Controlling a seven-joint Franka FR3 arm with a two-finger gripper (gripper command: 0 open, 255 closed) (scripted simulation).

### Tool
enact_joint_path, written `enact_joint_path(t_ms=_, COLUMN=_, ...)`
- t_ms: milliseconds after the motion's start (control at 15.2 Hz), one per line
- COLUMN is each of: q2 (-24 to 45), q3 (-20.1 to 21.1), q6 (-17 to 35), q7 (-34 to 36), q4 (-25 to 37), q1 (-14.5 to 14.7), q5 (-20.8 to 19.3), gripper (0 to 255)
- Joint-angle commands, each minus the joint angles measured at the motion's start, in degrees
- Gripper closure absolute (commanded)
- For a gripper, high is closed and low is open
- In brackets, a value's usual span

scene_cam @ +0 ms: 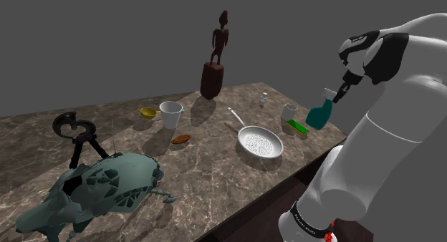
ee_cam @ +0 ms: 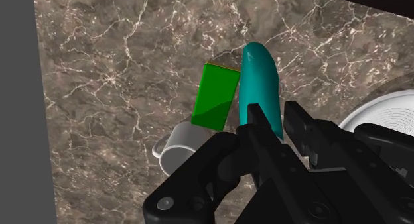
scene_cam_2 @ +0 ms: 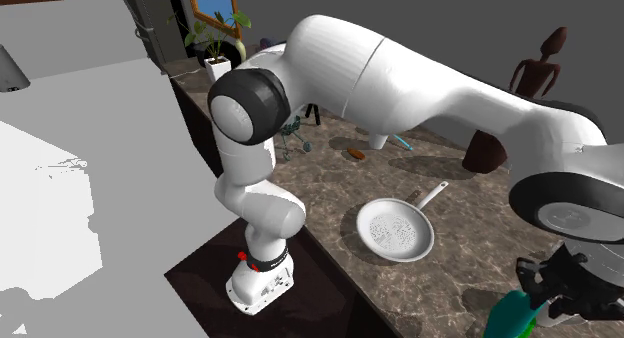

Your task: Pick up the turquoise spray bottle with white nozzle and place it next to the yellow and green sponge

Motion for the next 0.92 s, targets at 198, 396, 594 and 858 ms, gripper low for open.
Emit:
enact_joint_path(t_ms=198, q2=5.0, q3=-0.1, q6=3.4, q7=-4.3, q4=-3.1, q1=-1.9, q5=5.9, gripper=255)
enact_joint_path(t_ms=396, q2=7.1, q3=1.9, q6=5.2, q7=-6.2, q4=-4.7, q1=-4.5, q5=8.5, gripper=255)
enact_joint_path(t_ms=594, q2=9.1, q3=3.8, q6=7.1, q7=-8.0, q4=-6.2, q1=-6.8, q5=11.0, gripper=255)
enact_joint_path(t_ms=858, q2=11.5, q3=6.5, q6=9.4, q7=-10.2, q4=-8.0, q1=-9.8, q5=14.1, gripper=255)
